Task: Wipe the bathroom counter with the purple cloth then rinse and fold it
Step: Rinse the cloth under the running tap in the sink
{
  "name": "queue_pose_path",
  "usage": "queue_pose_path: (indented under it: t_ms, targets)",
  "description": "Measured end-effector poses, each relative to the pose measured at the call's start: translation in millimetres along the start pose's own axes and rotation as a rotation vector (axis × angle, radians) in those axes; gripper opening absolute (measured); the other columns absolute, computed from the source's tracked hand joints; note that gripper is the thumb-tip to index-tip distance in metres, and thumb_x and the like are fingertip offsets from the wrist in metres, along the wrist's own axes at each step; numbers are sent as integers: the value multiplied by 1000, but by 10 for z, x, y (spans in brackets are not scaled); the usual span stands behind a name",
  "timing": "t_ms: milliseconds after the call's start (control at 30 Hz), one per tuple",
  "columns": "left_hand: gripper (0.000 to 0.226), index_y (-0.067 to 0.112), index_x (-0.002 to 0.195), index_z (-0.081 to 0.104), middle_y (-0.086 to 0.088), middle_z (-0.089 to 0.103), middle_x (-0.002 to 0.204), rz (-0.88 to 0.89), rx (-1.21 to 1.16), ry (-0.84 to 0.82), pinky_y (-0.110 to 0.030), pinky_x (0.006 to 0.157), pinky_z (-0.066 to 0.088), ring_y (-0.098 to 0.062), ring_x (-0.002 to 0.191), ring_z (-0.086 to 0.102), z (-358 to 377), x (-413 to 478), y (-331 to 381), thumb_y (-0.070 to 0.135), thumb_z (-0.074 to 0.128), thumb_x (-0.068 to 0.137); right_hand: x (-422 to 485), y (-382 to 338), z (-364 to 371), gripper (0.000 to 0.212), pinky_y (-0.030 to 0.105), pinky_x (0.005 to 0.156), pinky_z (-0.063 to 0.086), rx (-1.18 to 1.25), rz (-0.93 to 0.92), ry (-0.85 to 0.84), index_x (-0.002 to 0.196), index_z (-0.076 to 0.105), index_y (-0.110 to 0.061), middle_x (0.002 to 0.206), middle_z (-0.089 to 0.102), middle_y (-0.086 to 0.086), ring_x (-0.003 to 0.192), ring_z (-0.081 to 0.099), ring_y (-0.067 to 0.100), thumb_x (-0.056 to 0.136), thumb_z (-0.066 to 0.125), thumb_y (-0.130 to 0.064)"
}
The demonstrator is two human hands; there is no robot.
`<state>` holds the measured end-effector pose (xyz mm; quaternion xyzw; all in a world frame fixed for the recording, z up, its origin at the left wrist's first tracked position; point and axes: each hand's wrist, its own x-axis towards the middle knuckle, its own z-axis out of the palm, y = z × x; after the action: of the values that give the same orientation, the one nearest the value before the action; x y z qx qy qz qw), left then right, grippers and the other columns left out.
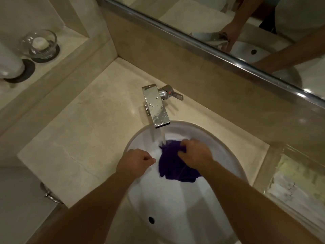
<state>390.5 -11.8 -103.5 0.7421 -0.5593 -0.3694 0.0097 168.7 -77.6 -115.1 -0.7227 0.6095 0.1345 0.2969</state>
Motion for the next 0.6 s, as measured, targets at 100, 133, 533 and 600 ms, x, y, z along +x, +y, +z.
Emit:
queue_pose_path:
  t_ms: [100,133,533,600]
  targets:
    - [23,26,101,75,9,68,93,3,-10,-8,-29,84,51,-10,87,62,93,1,-28,44,66,89,73,109,499,86,47,103,45,119,156,-162,154,24,-27,152,29,12,133,40,35,83,68,-47]
    - [25,26,104,75,8,68,95,-6,-19,-16,-30,85,51,-11,88,62,121,-11,-55,43,67,89,110,118,605,94,48,105,43,201,201,-171,156,19,-26,155,25,15,136,36,38,81,72,-46]
    - [65,24,139,48,1,59,122,-133,-158,-101,-26,92,46,-16,107,58,350,-19,-11,35,77,82,195,-357,213,16,36,73,60,873,40,68,94,69,-25,91,70,-2,83,69,21,88,66,-10]
    - [70,26,137,45,6,60,116,-98,-364,-71,-26,88,46,-14,105,58,372,-6,81,27,81,78,133,-525,51,20,34,68,62,1198,6,-5,97,70,-18,94,71,4,82,71,21,88,66,-1]
